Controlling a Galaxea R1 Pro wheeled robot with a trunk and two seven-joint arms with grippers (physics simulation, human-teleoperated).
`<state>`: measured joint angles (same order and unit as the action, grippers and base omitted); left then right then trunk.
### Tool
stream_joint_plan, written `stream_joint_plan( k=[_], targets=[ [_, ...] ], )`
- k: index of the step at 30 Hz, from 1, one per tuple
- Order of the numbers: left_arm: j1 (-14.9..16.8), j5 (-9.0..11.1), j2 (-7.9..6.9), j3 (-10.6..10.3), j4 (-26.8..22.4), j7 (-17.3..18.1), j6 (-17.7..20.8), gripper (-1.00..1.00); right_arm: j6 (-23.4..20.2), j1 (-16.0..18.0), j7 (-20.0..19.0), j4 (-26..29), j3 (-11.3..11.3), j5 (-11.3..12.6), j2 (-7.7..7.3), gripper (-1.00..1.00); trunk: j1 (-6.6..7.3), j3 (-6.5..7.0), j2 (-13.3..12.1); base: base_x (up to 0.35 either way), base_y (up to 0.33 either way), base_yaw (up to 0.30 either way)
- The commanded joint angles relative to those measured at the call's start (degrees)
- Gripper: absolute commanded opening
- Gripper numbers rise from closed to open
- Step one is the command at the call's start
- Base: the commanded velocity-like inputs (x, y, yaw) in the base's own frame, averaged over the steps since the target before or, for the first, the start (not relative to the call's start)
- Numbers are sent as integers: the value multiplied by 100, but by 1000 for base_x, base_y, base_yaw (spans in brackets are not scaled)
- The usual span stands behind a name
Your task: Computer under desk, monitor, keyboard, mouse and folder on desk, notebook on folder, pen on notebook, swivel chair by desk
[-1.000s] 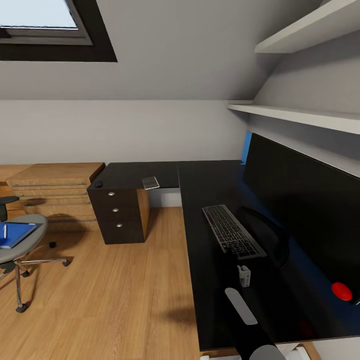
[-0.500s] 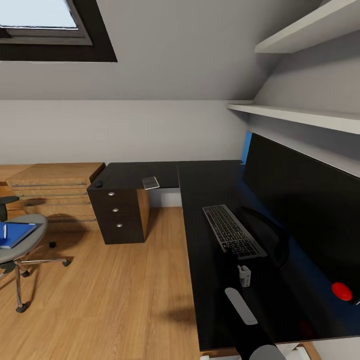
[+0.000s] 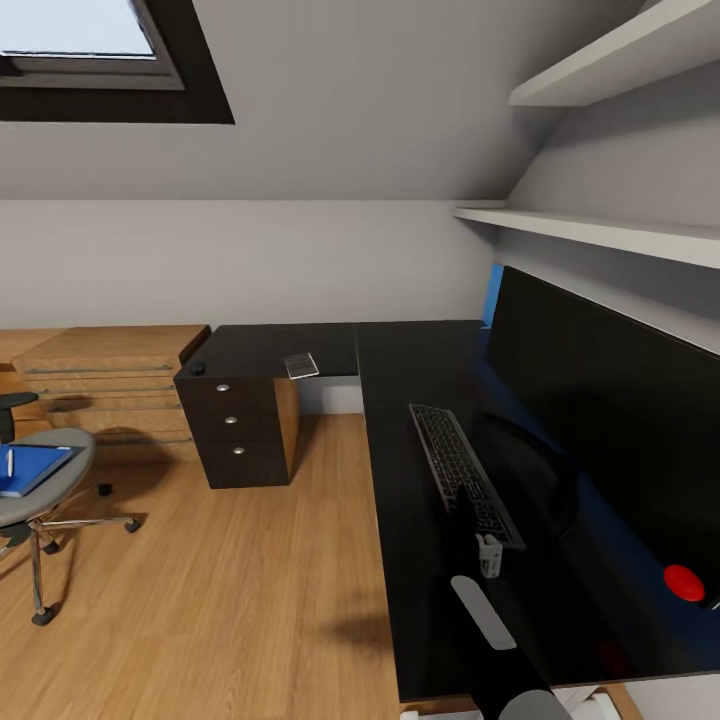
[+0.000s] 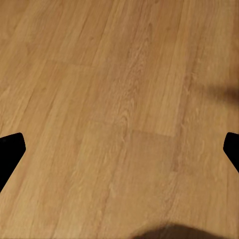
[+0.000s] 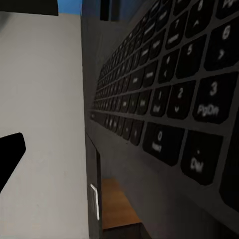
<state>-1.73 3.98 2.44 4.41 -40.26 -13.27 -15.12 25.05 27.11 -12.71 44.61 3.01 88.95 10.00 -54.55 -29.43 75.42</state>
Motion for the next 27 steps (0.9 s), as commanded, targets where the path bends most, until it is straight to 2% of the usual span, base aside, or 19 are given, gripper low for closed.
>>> stream_joint_plan(
  k=[1, 8, 27],
  targets=[
    [-3, 41, 3, 7, -8, 8, -15, 100, 26, 5, -38, -5, 15, 61, 0, 100, 0, -5, 3, 0, 0, 0],
    [-3, 41, 2, 7, -8, 8, -10, 100, 26, 5, -38, -5, 15, 61, 0, 100, 0, -5, 3, -173, 0, 0],
    [-3, 50, 2, 7, -8, 7, -13, 100, 26, 4, -38, -11, 15, 63, 0, 100, 0, -5, 3, -331, 0, 0]
  ],
)
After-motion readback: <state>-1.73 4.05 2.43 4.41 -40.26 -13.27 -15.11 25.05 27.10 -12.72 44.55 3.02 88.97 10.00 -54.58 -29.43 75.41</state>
